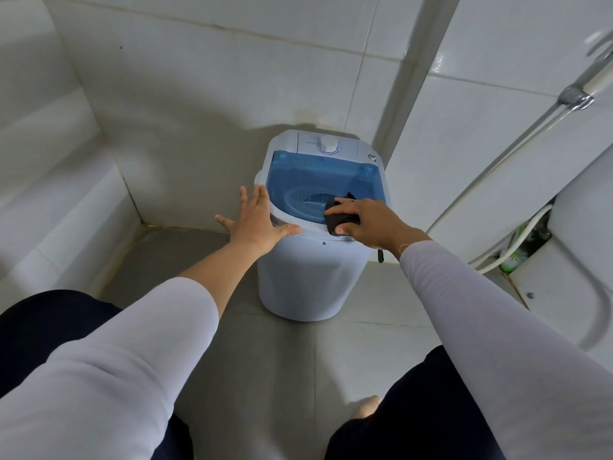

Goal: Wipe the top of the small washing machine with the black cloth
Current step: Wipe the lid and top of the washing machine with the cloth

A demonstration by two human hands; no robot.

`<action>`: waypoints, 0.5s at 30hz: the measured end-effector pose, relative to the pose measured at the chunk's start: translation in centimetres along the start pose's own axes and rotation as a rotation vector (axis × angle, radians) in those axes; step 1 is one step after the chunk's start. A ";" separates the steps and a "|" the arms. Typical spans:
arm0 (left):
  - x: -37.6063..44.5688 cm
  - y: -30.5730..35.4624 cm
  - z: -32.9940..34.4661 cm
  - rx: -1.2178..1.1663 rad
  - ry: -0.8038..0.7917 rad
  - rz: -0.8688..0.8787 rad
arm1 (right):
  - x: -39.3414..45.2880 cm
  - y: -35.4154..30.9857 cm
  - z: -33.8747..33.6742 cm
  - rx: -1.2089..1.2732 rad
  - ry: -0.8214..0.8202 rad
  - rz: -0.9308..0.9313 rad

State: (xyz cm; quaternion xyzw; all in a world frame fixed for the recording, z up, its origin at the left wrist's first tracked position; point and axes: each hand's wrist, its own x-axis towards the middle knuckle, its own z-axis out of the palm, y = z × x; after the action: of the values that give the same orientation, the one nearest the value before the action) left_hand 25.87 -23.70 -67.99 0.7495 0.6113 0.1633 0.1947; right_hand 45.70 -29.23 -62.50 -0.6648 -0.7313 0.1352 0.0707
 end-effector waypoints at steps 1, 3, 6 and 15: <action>0.0 0.0 0.1 0.006 0.000 0.000 | -0.2 0.5 -0.2 -0.001 0.005 0.007; -0.1 0.1 0.2 0.018 -0.003 -0.004 | -0.6 1.4 -0.5 -0.002 0.017 0.022; -0.1 0.1 0.4 0.027 0.000 -0.009 | -1.0 2.6 -0.7 -0.005 0.043 0.037; -0.1 0.2 0.2 0.068 -0.020 -0.009 | -1.7 6.3 -1.4 -0.021 0.130 0.055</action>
State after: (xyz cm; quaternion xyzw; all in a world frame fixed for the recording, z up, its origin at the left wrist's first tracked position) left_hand 26.08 -23.81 -68.07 0.7545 0.6180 0.1339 0.1758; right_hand 52.31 -30.31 -62.88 -0.6928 -0.7079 0.0861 0.1074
